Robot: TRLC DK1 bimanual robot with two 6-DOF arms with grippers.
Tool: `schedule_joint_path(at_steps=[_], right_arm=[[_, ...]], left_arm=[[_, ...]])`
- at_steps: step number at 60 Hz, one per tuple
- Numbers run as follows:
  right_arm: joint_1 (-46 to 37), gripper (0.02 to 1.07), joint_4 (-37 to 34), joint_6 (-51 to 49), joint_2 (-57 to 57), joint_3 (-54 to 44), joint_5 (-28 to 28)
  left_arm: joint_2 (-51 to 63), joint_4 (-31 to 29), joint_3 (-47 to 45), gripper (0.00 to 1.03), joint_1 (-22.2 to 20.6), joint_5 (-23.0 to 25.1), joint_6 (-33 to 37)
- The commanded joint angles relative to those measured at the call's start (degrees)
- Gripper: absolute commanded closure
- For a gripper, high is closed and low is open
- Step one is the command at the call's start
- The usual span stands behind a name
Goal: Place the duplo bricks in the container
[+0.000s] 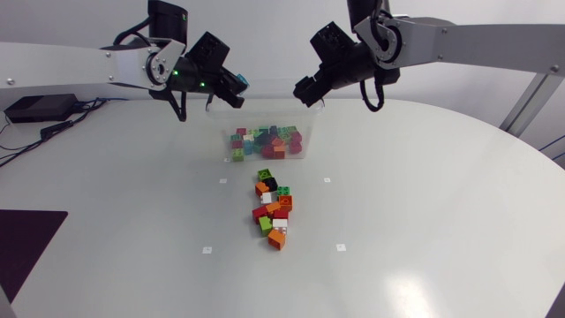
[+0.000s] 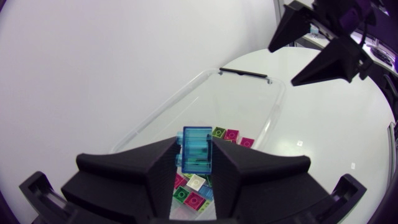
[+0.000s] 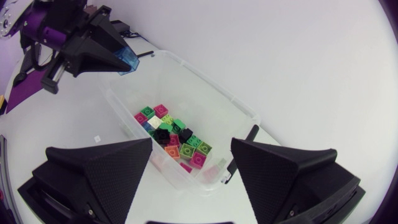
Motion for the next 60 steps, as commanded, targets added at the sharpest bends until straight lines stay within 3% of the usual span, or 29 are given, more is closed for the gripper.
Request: schedule_joint_path(at_steps=[1, 22, 25, 29, 32, 35, 44, 60], right_arm=[[-0.81, 0.15, 1.17, -0.05, -2.66, -4.29, -0.08], [-1.33, 0.15, 5.48, -1.19, -10.39, -19.05, -1.13], [-1.33, 0.15, 5.57, -1.54, -11.18, -20.81, -1.39], [-1.33, 0.15, 5.83, -1.98, -12.24, -23.36, -1.92], [-1.16, 0.15, 6.09, -2.68, -12.76, -25.03, -2.18], [-0.98, 0.15, 6.09, -3.56, -13.2, -26.79, -2.89], [-0.54, 0.15, 4.86, -7.26, -13.2, -30.3, -5.09], [2.09, 0.16, -0.41, -12.62, -11.01, -31.8, -7.55]], left_arm=[[4.39, 0.76, 4.96, 0.79, 0.66, 0.48, -2.32], [13.53, -2.14, 16.74, 0.78, 0.75, -0.57, -3.38], [14.05, -2.49, 17.44, 0.74, 0.75, -0.84, -3.38], [14.49, -3.2, 18.14, 0.47, 0.84, -0.84, -3.29], [14.49, -3.99, 18.23, 0.19, 0.75, -0.93, -3.02], [14.23, -4.6, 17.97, 0.05, 0.75, -0.93, -2.85], [9.57, -4.78, 13.04, 0.05, 0.92, -0.93, -1.97], [-8.97, -4.43, -6.38, 0.05, 1.36, 1.62, 3.66]])
